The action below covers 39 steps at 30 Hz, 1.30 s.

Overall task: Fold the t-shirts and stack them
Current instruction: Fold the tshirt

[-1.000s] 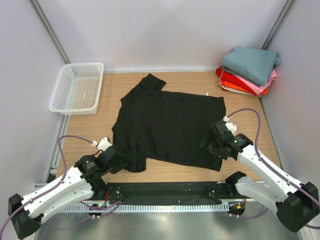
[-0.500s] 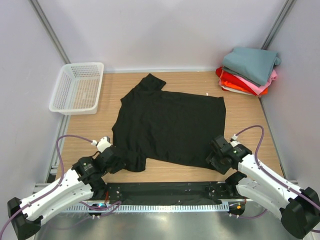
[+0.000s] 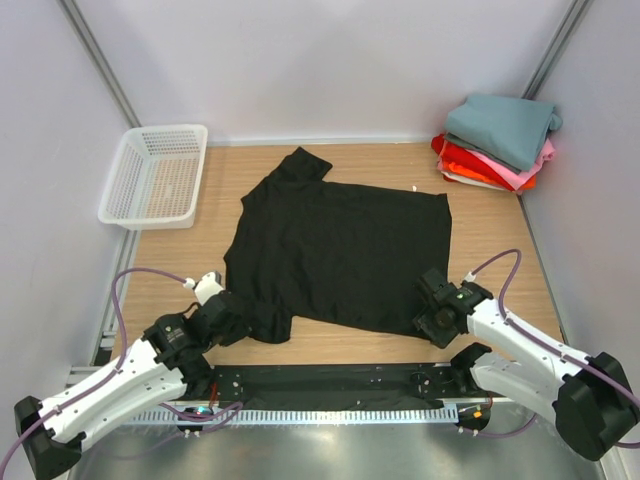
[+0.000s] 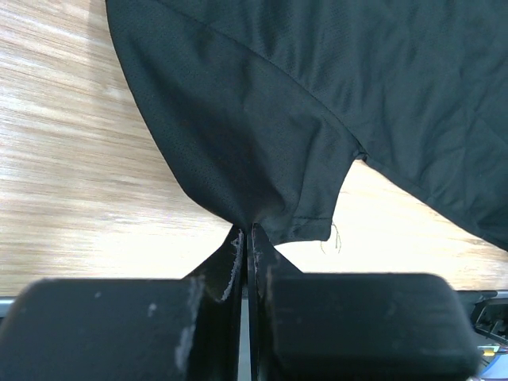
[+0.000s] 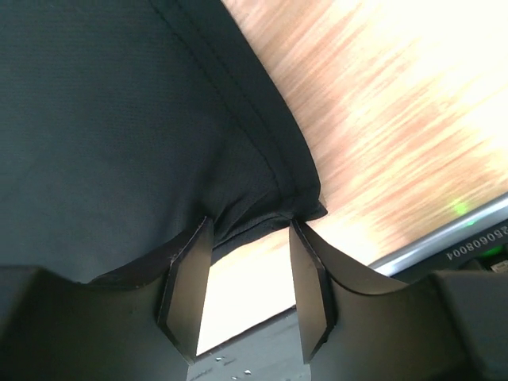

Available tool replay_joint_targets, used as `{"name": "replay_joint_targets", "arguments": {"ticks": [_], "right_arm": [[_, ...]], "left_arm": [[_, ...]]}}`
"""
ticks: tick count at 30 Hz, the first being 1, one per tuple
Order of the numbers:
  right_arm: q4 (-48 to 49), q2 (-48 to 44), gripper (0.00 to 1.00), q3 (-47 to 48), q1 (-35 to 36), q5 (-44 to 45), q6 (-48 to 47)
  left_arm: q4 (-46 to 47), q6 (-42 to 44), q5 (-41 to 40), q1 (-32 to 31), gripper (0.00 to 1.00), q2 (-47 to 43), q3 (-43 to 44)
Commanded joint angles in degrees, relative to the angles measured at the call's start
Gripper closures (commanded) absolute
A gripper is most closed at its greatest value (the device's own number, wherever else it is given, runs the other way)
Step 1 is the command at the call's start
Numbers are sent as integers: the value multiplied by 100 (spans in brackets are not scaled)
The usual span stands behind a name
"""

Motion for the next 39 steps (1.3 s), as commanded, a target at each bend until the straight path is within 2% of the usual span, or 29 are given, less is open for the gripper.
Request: {"name": "replay_joint_targets", "arguments": {"ticks": [1, 3, 4, 7, 9, 17, 23, 32, 39], "right_arm": [[234, -56, 51, -7, -8, 328, 157], [295, -30, 57, -7, -8, 355, 113], [321, -30, 71, -7, -8, 381, 52], [304, -170, 94, 63, 0, 442, -97], [103, -293, 99, 229, 1, 548, -159], [-819, -934, 99, 1055, -17, 1162, -397], [-1058, -1489, 99, 1399, 0, 1567, -625], [-356, -680, 99, 2005, -26, 2016, -1890], [523, 153, 99, 2251, -386, 1621, -2778]], "left_arm": [[76, 111, -185, -14, 100, -70, 56], [102, 145, -150, -14, 100, -70, 56], [111, 163, -124, -14, 100, -36, 91], [85, 304, 43, -14, 100, 9, 301], [128, 365, 237, -14, 100, 70, 433], [-916, 409, 378, -14, 100, 325, 1470], [-1418, 663, 237, -14, 100, 657, 2235], [-1366, 1851, -123, 152, 100, 2267, 3730], [-1006, 3184, 930, 1198, 100, 3681, 4879]]}}
